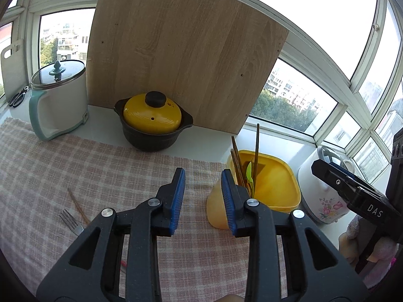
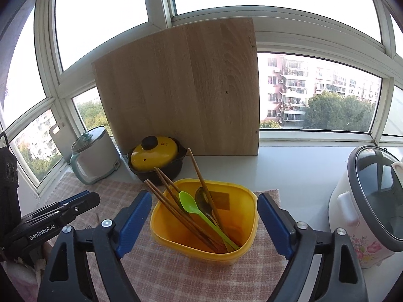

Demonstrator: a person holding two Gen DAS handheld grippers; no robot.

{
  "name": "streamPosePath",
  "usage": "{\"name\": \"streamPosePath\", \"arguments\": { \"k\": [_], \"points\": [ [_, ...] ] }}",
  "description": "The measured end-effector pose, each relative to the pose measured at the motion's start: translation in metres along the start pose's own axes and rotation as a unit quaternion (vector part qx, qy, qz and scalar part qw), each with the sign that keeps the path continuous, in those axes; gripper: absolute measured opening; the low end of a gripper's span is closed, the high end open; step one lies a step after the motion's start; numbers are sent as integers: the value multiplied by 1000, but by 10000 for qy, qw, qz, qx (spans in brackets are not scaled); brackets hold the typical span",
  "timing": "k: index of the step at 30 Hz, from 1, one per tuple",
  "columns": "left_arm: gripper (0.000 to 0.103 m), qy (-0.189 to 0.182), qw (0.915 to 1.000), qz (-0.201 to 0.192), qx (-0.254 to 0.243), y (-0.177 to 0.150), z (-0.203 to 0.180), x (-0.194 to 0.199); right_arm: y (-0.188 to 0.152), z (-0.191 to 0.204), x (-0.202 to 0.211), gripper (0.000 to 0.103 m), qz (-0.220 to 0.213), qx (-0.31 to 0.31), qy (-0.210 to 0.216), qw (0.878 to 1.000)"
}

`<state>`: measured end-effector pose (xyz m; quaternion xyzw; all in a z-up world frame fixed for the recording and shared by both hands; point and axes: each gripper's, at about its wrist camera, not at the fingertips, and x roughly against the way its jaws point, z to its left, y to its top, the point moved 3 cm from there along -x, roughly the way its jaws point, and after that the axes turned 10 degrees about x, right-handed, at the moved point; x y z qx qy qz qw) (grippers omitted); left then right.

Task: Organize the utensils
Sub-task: 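Move both tools back down to the fork and chopstick on the cloth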

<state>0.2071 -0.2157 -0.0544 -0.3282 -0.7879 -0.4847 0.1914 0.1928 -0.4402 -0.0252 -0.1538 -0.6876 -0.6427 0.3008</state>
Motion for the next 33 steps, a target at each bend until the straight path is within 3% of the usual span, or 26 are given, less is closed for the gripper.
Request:
{"name": "streamPosePath", "arguments": {
  "k": [4, 12, 15, 17, 24, 31, 33],
  "points": [
    [44, 133, 9998, -99, 119, 2, 26, 13, -1, 16, 0, 90, 25, 17, 33, 10000],
    [44, 462, 9985, -106, 274, 3, 76, 31, -2, 47, -2, 93, -34, -8, 30, 10000],
    [44, 565, 9976, -60, 387, 2, 97, 37, -2, 62, -5, 93, -21, 187, 87, 9998],
    [44, 638, 9968, -15, 481, 1, 111, 39, -2, 74, -8, 103, 14, 366, 185, 9992],
    [44, 1029, 9912, 134, 816, -6, 170, 46, -3, 114, -21, 103, 84, 928, 520, 9943],
    [44, 1294, 9826, 459, 1254, -27, 220, 44, -13, 158, -51, 102, 515, 1565, 1071, 9805],
    [44, 1291, 9803, 563, 1384, -34, 229, 43, -19, 172, -65, 96, 763, 1746, 1316, 9728]
  ]
}}
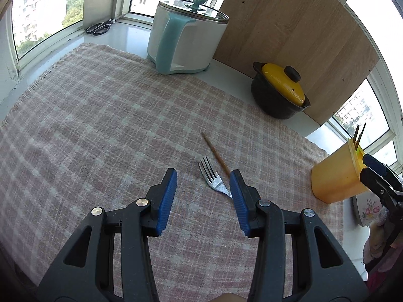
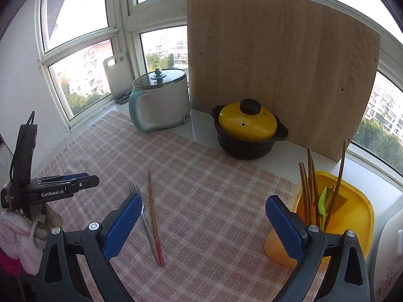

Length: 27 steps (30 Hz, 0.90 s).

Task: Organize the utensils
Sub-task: 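Move both tools back down to the fork and chopstick on the cloth, then grasp the red-tipped chopstick with the right tool while the left tool grasps the metal fork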

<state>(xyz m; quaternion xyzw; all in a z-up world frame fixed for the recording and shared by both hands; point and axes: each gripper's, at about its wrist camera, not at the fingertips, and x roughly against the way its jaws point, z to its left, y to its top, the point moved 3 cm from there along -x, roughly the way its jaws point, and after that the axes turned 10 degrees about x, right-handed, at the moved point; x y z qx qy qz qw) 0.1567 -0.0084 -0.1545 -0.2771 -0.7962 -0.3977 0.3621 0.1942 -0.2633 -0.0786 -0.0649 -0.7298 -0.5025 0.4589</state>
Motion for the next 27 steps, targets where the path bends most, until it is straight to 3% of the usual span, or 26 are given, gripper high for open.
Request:
{"name": "streamPosePath", "arguments": {
  "k": [9, 12, 17, 27],
  "points": [
    [44, 25, 9990, 369, 233, -22, 18, -17, -7, 36, -94, 65, 1300, 291, 1217, 9836],
    [44, -17, 9985, 442, 331, -27, 21, -21, -10, 46, -120, 47, 1673, 336, 1470, 9743],
    [44, -62, 9978, 510, 427, -31, 22, -27, -16, 62, -153, 37, 2115, 474, 1675, 9618],
    [38, -116, 9963, 710, 474, -38, 16, -42, -16, 81, -181, 26, 2403, 791, 1636, 9535]
  ]
}}
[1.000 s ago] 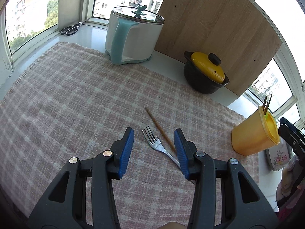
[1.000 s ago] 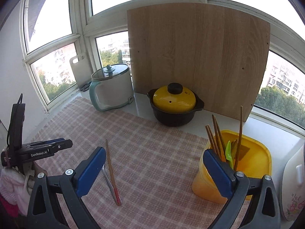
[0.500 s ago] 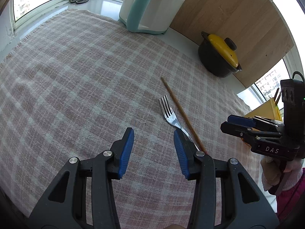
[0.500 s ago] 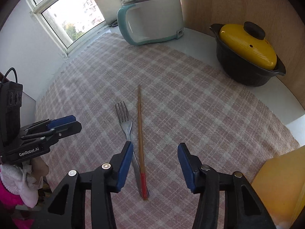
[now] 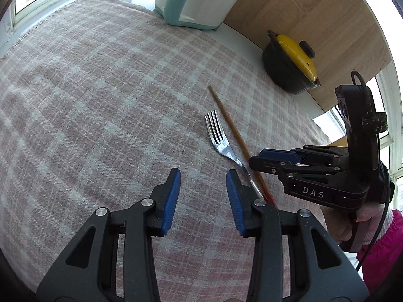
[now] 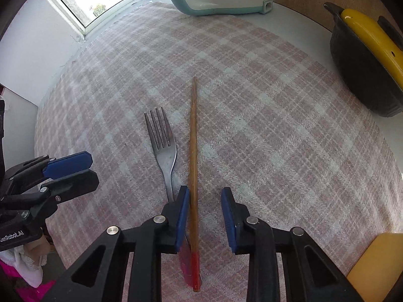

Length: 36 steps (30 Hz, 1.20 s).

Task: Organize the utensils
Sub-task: 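Grasp the red-tipped chopstick with the right tool while the left tool grasps the metal fork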

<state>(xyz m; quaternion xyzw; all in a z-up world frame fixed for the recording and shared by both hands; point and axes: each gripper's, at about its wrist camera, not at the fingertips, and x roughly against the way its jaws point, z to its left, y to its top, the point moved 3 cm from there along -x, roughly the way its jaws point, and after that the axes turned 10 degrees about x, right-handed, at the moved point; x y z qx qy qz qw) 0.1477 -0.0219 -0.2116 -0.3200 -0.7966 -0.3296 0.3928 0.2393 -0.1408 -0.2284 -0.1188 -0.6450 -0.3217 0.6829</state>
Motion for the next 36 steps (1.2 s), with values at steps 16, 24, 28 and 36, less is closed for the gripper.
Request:
{"name": "streamPosePath", "arguments": {
  "k": [16, 24, 28, 36],
  "points": [
    [37, -18, 9998, 79, 186, 2, 5, -11, 22, 26, -17, 21, 360, 623, -458, 9964],
    [37, -14, 9996, 83, 269, 2, 9, -9, 22, 40, -20, 18, 392, 867, -784, 9924],
    [37, -27, 9995, 143, 274, 0, 6, -12, 21, 33, -19, 4, 428, 784, -879, 9921],
    [37, -230, 9962, 526, 654, 2, -9, -33, -3, 2, -7, 4, 434, 465, -878, 9941]
  ]
}}
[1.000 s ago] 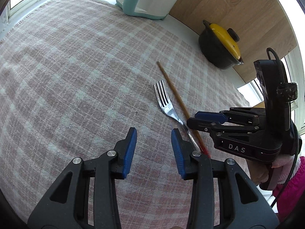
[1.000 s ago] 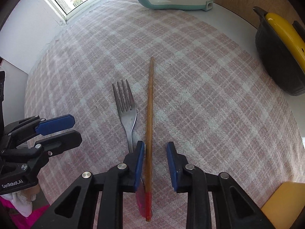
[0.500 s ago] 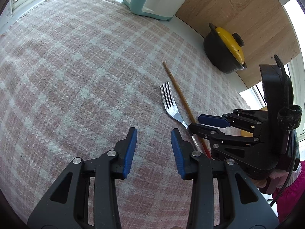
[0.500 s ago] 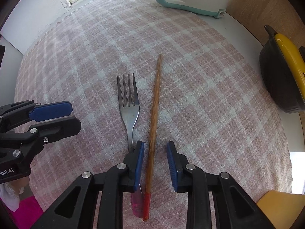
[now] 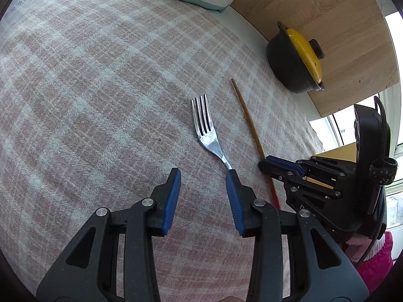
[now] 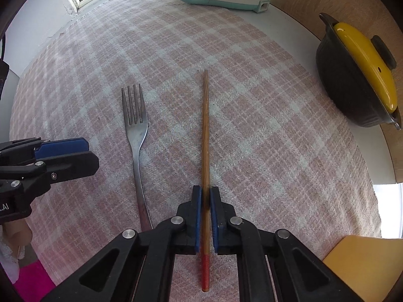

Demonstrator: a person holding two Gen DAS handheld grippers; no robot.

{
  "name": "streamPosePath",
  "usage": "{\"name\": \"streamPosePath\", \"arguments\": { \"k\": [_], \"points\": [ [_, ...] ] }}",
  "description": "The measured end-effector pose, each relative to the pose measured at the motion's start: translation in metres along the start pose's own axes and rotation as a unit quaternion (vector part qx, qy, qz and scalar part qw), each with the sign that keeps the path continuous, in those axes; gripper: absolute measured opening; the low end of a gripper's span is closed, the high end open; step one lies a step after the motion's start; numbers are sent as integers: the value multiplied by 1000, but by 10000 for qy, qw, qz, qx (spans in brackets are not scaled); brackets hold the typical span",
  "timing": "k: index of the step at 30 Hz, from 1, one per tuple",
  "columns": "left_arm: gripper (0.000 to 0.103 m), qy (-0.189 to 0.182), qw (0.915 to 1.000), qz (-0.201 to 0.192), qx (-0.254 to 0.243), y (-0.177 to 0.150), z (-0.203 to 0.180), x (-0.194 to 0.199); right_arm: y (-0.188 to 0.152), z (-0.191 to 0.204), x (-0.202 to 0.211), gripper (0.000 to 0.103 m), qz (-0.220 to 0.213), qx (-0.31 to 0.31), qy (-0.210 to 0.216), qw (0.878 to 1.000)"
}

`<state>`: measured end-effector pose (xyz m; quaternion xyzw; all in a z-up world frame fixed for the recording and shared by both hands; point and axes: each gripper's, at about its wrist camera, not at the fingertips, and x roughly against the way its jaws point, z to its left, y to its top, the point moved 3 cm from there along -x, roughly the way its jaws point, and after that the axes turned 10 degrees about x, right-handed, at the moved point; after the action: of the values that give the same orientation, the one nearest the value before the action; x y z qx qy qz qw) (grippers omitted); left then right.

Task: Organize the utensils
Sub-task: 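Grasp the red-tipped chopstick with the right tool while the left tool grasps the metal fork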

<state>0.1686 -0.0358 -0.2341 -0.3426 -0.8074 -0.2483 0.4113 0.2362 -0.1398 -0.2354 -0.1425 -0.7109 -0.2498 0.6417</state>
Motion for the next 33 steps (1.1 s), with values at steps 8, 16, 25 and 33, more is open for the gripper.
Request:
{"name": "streamPosePath", "arguments": {
  "k": [8, 16, 25, 33],
  "points": [
    [37, 301, 9989, 119, 325, 7, -20, -19, -28, -29, 4, 4, -40, -341, 134, 9993],
    [37, 1074, 9935, -170, 337, 9, -51, -38, -60, -62, 8, 4, -183, -509, 314, 9980],
    [37, 2384, 9654, -720, -769, -5, -100, -72, -76, -89, 18, 4, -351, -778, 564, 9948],
    [20, 2328, 9570, -816, -1530, -18, -113, -77, -82, -91, 20, 4, -380, -793, 623, 9942]
  ]
}}
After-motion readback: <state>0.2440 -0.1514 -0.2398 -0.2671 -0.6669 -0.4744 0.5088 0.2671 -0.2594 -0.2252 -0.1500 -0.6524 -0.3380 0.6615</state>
